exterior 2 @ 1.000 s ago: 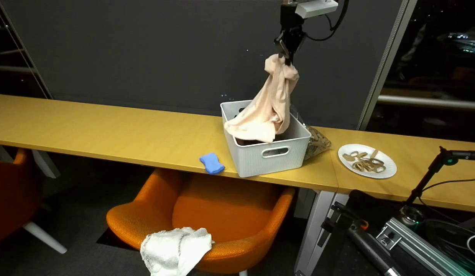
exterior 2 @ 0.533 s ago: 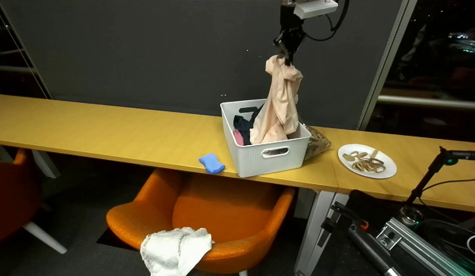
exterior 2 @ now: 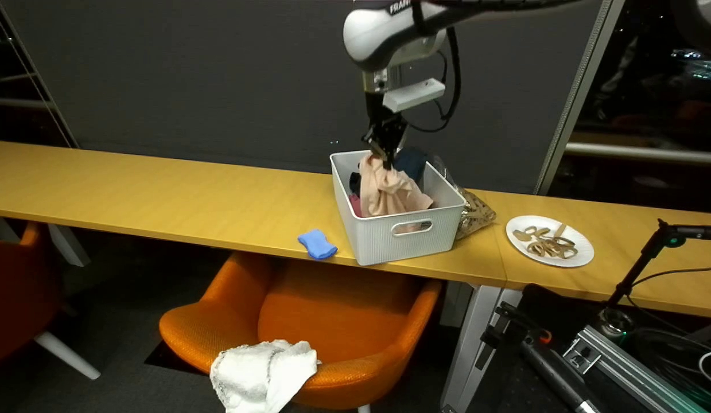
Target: Remove the white towel from the container and put it on the backrest of the sofa then put the peach t-shirt in the container.
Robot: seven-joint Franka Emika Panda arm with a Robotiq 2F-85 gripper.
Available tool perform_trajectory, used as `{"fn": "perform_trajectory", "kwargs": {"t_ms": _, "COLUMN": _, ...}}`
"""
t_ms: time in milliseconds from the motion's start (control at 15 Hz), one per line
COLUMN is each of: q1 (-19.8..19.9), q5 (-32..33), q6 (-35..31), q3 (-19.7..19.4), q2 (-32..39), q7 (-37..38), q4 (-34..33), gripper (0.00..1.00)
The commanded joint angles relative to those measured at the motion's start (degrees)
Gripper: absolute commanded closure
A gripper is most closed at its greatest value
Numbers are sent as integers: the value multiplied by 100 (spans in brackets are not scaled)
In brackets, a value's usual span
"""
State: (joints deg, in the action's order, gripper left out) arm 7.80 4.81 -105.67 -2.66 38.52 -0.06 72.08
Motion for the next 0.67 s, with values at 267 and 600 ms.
{"fn": "perform_trajectory", "kwargs": {"t_ms": 267, "q1": -31, "q5": -56, "q6": -422, "q3": -226, "q2": 54, "q7": 242, "q4": 601, "gripper": 63}}
{"fn": "perform_trajectory", "kwargs": {"t_ms": 600, "q1": -111, "q5": 1, "q6": -131, "q3": -270, "q2": -646, "q7": 355, "q4": 771, "gripper": 27}}
